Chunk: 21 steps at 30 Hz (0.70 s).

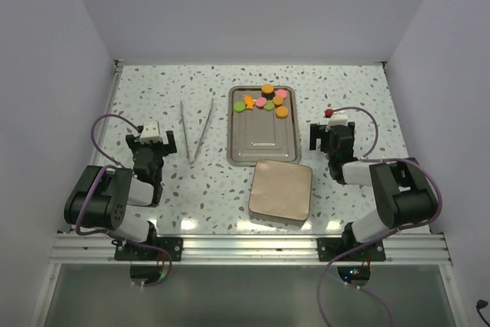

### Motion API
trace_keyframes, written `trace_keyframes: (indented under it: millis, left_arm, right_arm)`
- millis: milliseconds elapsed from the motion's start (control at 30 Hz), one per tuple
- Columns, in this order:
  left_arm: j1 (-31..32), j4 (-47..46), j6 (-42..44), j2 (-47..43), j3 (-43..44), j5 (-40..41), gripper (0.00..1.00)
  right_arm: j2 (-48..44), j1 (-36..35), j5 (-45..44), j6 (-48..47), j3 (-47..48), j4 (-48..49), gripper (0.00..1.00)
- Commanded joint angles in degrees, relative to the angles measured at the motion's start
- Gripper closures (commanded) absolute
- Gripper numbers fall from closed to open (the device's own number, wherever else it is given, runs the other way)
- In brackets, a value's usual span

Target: Pack the cookies

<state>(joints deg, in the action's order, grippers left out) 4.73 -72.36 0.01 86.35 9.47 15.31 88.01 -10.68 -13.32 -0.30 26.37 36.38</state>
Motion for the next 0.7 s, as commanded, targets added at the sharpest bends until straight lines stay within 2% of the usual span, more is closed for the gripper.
trace_keyframes:
  millis: [0, 67, 100, 133, 167, 233, 267, 300, 333, 400, 667]
  left_arm:
    - [-0.3, -6.4, -0.5, 0.2, -0.3, -0.2, 0.0]
    - [-0.3, -6.5, -0.5, 0.2, -0.3, -0.2, 0.0]
    - [-0.3, -6.4, -0.5, 0.2, -0.3, -0.2, 0.0]
    - [-0.3, -6.4, -0.5, 0.2, -0.3, -0.2, 0.0]
    - [-0.3, -6.5, -0.5, 0.2, -0.4, -0.2, 0.0]
    - [-0.2, -6.4, -0.5, 0.2, -0.3, -0.2, 0.0]
    - [-0.3, -6.4, -0.5, 0.2, -0.4, -0.2, 0.0]
    - [-0.3, -6.3, -0.5, 0.2, -0.3, -0.2, 0.0]
    - [-0.2, -6.5, -0.5, 0.2, -0.4, -0.2, 0.0]
    - [-0.3, -6.4, -0.5, 0.2, -0.4, -0.2, 0.0]
    - [-0.3, -6.4, -0.5, 0.2, -0.3, -0.2, 0.0]
  right_arm:
    - [-0.9, 1.1, -2.4, 1.5, 0.5, 9.3, 0.01]
    - [-1.3, 1.7, -0.8, 1.6, -5.1, 15.1, 0.01]
    - [0.5, 2.0, -0.5, 1.0, -8.6, 31.4, 0.01]
    - [1.5, 1.9, -1.1, 0.9, -11.0, 32.4, 0.01]
    - [-1.8, 2.0, -1.0, 1.8, -11.2, 28.2, 0.01]
    - [1.1, 2.0, 2.7, 0.6, -10.6, 30.0, 0.01]
    - [-0.7, 1.9, 3.9, -1.5, -6.5, 23.1, 0.01]
    - [0.4, 2.1, 4.8, -1.0, -5.7, 22.3, 0.01]
    - [0.9, 2.2, 3.4, -0.8, -6.9, 24.9, 0.01]
    - [-0.2, 2.2, 3.7, -1.3, -6.5, 21.6, 0.01]
    - [-0.1, 2.2, 3.7, -1.2, -6.6, 21.4, 0.01]
